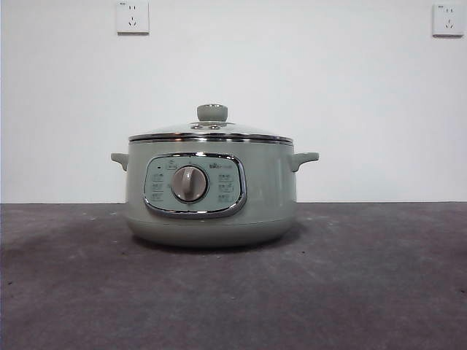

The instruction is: Pick up the corn,open the lid,put the corn in the pot,close the lid

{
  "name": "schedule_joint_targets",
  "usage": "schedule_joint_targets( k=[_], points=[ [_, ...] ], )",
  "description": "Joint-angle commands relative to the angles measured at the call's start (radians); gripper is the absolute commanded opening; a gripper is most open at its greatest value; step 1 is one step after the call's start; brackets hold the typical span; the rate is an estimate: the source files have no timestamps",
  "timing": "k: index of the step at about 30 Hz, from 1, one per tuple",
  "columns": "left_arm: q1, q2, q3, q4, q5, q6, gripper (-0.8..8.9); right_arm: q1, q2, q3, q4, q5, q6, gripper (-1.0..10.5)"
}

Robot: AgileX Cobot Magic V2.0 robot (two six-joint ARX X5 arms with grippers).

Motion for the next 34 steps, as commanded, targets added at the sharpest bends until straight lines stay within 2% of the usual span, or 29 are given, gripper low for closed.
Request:
schedule_joint_targets(
  k=[1,3,6,11,15,34],
  points=[
    [0.059,-0.241,-0.526,0.308,-0.028,-0.062,-0.03,0.0,0.0,-0.01,0.005,0.003,0.008,-0.2],
    [0.073,-0.356,-0.713,0.398,-0.031,-0.111,-0.03,0.0,0.0,-0.01,0.005,0.003,0.008,-0.2],
    [0.082,-0.488,-0.905,0.422,-0.06,-0.184,-0.03,0.0,0.001,-0.01,0.005,0.003,0.008,-0.2],
    [0.081,-0.617,-1.066,0.415,-0.082,-0.247,-0.03,0.0,0.001,-0.01,0.005,0.003,0.008,-0.2],
    [0.081,-0.683,-1.119,0.422,-0.083,-0.246,-0.03,0.0,0.001,-0.01,0.005,0.003,0.008,-0.2],
    [0.081,-0.613,-1.119,0.432,-0.082,-0.239,-0.03,-0.003,-0.013,-0.011,0.013,0.006,0.008,-0.2]
  ],
)
